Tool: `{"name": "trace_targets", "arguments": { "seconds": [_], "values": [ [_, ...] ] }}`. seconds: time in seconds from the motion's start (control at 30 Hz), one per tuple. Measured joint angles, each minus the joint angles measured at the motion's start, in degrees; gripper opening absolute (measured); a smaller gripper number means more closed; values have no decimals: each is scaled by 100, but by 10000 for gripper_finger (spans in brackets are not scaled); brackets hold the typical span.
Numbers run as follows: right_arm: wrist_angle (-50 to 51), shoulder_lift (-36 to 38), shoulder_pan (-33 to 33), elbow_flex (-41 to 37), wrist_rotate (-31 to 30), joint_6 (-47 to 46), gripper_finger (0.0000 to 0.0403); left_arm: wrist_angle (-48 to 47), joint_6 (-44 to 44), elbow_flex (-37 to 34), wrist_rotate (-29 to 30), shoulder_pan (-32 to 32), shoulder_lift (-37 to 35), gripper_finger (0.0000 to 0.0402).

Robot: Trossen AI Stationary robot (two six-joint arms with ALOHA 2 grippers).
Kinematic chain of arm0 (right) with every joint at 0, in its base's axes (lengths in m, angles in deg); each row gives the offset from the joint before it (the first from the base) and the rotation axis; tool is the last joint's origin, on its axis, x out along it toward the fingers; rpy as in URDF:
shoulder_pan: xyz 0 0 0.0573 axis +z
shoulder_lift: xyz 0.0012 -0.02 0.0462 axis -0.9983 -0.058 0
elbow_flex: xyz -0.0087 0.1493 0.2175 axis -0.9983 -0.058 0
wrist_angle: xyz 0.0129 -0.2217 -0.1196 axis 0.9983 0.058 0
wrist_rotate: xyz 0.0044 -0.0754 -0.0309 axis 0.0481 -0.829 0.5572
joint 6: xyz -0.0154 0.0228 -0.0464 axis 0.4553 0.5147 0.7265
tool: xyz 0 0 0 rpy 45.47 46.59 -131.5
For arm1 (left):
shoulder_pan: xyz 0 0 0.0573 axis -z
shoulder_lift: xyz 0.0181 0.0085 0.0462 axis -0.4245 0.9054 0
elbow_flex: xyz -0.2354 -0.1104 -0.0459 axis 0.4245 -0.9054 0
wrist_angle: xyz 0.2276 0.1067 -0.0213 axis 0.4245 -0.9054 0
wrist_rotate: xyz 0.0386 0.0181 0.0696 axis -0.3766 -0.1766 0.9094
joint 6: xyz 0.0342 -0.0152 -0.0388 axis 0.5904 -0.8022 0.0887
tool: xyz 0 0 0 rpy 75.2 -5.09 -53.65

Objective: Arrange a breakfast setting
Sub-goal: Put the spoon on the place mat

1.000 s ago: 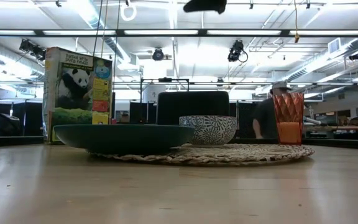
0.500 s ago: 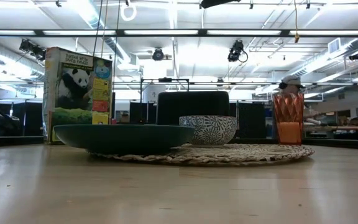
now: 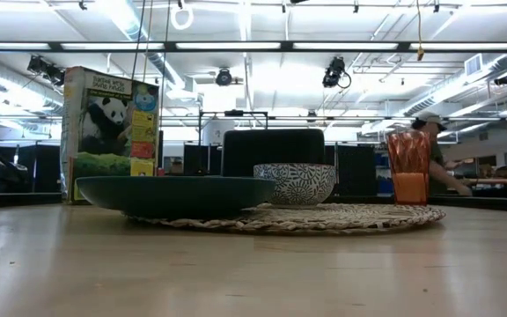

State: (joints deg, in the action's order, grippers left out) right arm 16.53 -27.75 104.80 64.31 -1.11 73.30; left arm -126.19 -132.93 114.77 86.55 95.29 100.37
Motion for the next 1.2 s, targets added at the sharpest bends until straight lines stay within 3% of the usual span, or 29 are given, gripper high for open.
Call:
{"name": "trace_targets", "arguments": {
  "seconds": [0.23, 0.63, 1.2],
  "values": [
    [-3, 0, 67, 0, -17, -106, 268, 261, -465, -406, -456, 13, 0, 192],
    [2, -2, -17, 0, -30, 49, 268, 393, -921, -516, -563, -59, 2, 183],
    [0, -4, -257, 0, 31, 371, 268, 420, -763, -516, -561, -63, 2, 17]
  ]
}}
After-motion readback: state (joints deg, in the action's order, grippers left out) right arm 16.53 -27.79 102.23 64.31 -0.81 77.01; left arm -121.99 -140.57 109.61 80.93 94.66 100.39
